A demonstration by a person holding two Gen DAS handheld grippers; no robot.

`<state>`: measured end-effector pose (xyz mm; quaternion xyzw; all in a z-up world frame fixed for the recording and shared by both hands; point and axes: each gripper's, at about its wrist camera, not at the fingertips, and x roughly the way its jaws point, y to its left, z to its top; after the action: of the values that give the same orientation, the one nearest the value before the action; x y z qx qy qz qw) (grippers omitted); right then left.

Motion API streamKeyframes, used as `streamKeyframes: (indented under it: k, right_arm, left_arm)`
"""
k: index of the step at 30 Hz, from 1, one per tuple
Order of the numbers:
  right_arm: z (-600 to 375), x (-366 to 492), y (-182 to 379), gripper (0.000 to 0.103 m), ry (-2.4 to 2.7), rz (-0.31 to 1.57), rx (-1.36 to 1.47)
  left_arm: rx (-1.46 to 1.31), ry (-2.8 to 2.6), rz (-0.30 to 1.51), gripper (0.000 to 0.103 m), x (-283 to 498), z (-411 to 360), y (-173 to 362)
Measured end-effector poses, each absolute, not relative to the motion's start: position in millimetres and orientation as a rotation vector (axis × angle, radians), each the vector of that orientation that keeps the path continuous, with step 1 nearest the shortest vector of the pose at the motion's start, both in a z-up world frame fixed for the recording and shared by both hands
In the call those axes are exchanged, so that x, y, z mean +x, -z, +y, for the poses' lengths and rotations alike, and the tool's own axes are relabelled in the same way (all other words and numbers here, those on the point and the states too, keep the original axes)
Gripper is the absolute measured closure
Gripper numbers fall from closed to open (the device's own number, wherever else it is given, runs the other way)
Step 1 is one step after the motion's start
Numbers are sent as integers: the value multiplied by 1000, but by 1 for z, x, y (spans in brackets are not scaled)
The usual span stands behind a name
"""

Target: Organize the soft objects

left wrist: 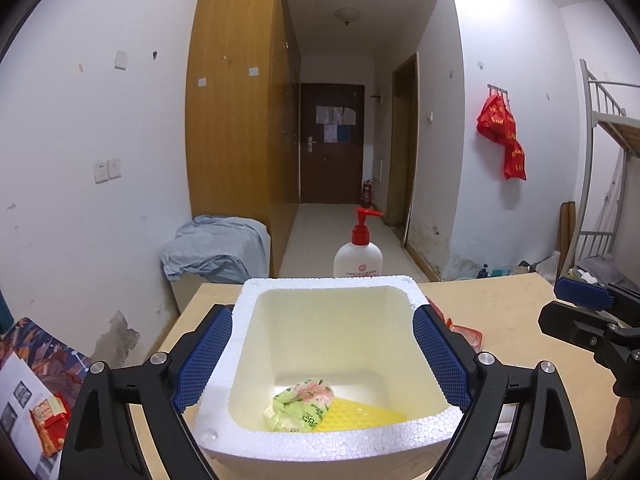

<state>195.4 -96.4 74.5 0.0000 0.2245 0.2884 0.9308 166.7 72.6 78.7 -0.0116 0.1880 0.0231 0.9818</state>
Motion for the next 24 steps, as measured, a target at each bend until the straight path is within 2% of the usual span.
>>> streamKeyframes:
  k: [8, 12, 16, 24]
  right_arm:
    - [-102, 177, -82, 26, -587, 436, 1]
    - [-109, 161, -87, 13, -578, 404, 10]
    - [-116, 143, -93, 12, -572, 382, 14]
    - [-131, 110, -97, 5, -561, 352, 17]
  left_arm:
    - [-11, -41, 356, 8, 142, 64, -85]
    - [-13, -44, 333, 4, 122, 62, -91]
    - [-33, -39, 322, 1, 103, 61, -97]
    - [-6, -25, 290, 0, 60, 47, -107]
